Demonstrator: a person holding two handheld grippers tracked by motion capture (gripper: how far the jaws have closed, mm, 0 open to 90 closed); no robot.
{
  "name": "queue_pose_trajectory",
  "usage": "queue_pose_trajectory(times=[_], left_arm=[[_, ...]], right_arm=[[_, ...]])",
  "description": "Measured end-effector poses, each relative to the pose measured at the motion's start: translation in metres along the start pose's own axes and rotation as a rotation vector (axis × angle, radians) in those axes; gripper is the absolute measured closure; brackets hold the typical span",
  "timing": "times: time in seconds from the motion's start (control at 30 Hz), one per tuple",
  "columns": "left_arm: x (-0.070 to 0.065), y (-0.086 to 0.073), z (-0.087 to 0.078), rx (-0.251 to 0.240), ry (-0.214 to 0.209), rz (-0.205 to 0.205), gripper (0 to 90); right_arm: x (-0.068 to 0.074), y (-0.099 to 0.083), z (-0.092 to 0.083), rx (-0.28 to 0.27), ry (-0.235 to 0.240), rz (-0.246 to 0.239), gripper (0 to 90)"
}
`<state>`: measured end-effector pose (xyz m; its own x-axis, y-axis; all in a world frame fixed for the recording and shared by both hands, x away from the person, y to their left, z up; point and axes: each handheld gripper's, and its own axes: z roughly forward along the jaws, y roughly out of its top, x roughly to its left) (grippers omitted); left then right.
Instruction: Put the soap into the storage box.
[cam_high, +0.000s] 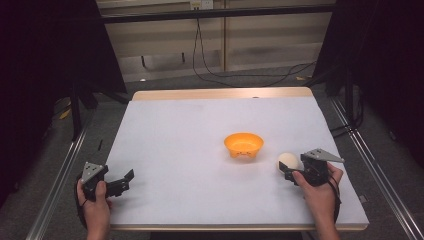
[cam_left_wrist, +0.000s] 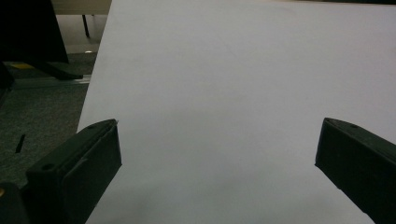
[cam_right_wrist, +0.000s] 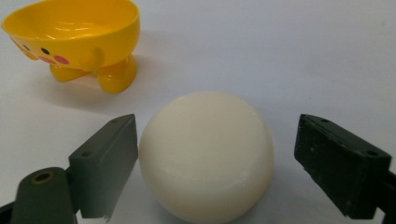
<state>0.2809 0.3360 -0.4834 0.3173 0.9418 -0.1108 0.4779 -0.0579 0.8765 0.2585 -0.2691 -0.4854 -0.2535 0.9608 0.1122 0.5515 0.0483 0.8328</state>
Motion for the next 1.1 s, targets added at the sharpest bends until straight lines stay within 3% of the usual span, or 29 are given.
queue_pose_trajectory(times=[0.4, 0.9, 1.1], left_arm=[[0.0001, 0.0, 0.0, 0.002, 0.002, 0.004, 0.0], [0.0001, 0.0, 0.0, 0.0, -0.001, -0.003, 0.1], [0.0002, 0.0, 0.0001, 0.0, -0.005, -0.006, 0.0]], right_arm=[[0.0054, 0.0005, 0.0057, 0.035, -0.005, -0.017, 22.0], [0.0054, 0.0012, 0.0086, 0.064, -0.002, -0.016, 22.9], [0.0076, 0.0014, 0.0077, 0.066, -0.007, -0.037, 23.1]])
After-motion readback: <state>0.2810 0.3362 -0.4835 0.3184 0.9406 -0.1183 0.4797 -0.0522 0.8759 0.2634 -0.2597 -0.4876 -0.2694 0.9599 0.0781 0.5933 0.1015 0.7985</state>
